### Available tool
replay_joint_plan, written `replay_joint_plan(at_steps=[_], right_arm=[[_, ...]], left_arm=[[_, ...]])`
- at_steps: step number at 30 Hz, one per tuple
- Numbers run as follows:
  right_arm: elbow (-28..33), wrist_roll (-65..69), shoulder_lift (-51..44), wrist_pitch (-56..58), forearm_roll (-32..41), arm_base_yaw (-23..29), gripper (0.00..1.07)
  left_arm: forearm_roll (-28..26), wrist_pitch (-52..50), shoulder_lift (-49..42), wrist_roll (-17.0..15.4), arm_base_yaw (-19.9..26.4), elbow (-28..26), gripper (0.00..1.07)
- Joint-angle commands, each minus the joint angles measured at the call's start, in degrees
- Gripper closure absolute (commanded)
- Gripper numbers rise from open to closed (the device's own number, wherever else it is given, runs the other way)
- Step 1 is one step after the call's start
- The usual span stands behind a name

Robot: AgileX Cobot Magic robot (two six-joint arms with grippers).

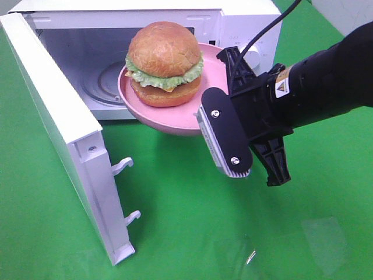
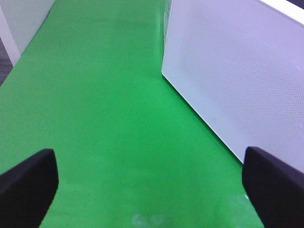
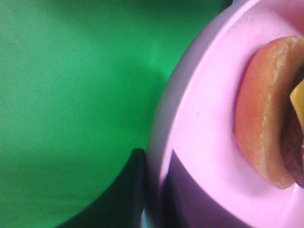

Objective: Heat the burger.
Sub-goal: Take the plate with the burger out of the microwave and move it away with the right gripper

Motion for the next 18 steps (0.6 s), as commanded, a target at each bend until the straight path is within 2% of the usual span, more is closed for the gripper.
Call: replay_joint_plan(at_steps=[1,8,9,14,18], right_arm=[[0.63,3.09,-3.55,-3.44,-0.57,-0.52,1.07],[3.15,7.05,-10.2,-0.69,-4.18,-0.52,1.07],[3.61,8.48,-12.2,1.03,-6.36,-0.52,1.07],[3.67,15.53,-17.48,5.67,-11.29,-0.52,1.07],[3.67,18.45,-19.88,7.68,-12.49,-0.52,1.07]], left_arm=[[-0.11,-0.06,-0.23,0.0,0.11,0.06,0.06],[-0.11,-0.06,-0.23,0.0,0.11,0.06,0.06],[-0.11,-0.06,-0.23,0.0,0.11,0.06,0.06],[-0.11,-0.06,-0.23,0.0,0.11,0.06,0.06],[-0.11,-0.06,-0.23,0.0,0.11,0.06,0.06]])
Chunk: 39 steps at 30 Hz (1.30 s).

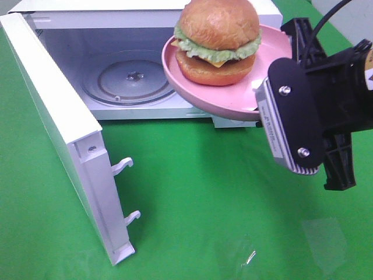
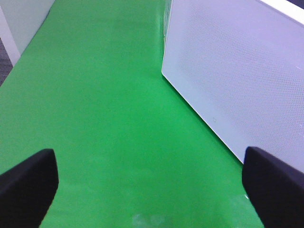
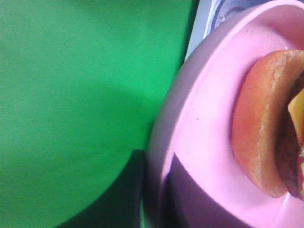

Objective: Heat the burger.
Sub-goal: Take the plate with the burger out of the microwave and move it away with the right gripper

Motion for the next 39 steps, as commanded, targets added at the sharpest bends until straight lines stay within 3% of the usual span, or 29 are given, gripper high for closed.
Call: replay_joint_plan(at_steps=[1,12,18,39], right_arm=[[-0.4,3.04,-2.75,-1.95,-1.95,-0.52,1.07],[-0.4,15.7,-8.25,5.44,-11.8,-0.52,1.07],[-0.4,33.23,-8.25,13.58,-21.66,-0.52,1.07],[-0.4,63.77,-6.76,23.03,-32.77,-0.52,1.07]], left_arm=[[-0.11,-0.06,-0.23,0.0,0.11,0.06,0.06],[-0.11,-0.06,-0.23,0.0,0.11,0.06,0.06],[-0.11,-0.06,-0.23,0.0,0.11,0.06,0.06],[-0.11,-0.06,-0.23,0.0,0.11,0.06,0.06]])
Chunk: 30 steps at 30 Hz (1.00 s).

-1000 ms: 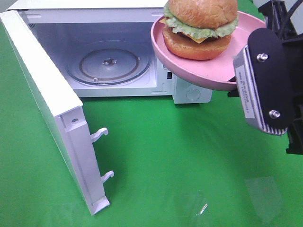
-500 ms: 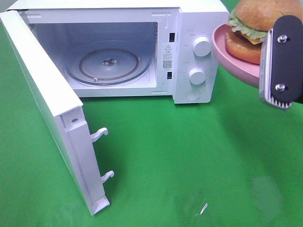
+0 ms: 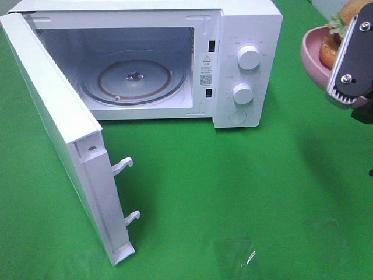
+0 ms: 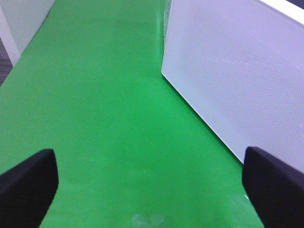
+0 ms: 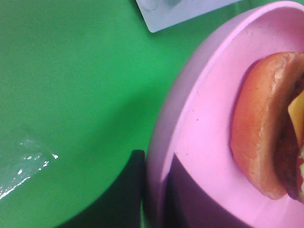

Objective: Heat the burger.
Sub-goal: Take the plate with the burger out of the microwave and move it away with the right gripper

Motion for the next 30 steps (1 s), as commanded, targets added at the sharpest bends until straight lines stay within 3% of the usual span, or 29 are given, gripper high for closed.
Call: replay_joint_plan(at_steps=[1,13,30], right_arm=[[-0.52,6.93,1.09,1.09,-6.59,-0.11,1.07],[-0.52,18.51,9.17,3.95,-8.94,-0.11,1.07],[-0.63,51.11,24.58,7.73,-13.92,-0.29,1.07]], left_arm=[[-0.11,-0.06,-0.23,0.0,0.11,0.06,0.06],[-0.11,-0.06,-0.23,0.0,0.11,0.06,0.06],[-0.11,-0.06,-0.23,0.0,0.11,0.06,0.06]])
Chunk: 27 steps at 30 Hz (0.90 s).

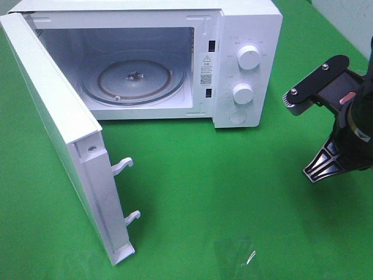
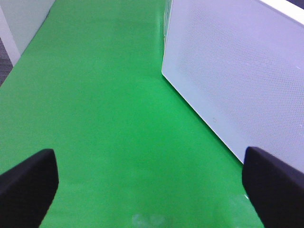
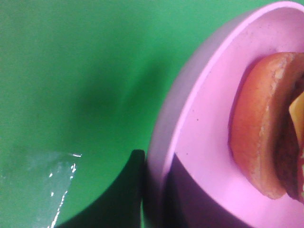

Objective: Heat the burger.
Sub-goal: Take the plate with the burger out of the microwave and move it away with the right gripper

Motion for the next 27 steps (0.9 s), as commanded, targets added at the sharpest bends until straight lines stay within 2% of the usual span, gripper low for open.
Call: replay_joint_plan(at_steps=[1,5,9,13,27], right_arm=[[-0.63,2.98,0.63,1.78,-4.35,-0.23,1.07],[-0.63,4.64,2.64,2.18,-4.47,-0.23,1.07],[-0.63,6.3,4.64,2.52,-3.67,-2.64,1.07],[-0.52,6.47,7.39,0.92,-3.32,-7.16,1.07],[-0.52,15.58,16.27,-4.01,-3.55,-13.92,1.06]], left_arm=[[-0.11,-0.06,-0.23,0.0,0.11,0.06,0.06],[-0.11,-0.06,-0.23,0.0,0.11,0.06,0.06],[-0.11,-0.06,-0.23,0.0,0.11,0.06,0.06],[-0.11,-0.06,-0.23,0.0,0.11,0.06,0.06],[-0.11,-0.06,-0.23,0.0,0.11,0.06,0.06]])
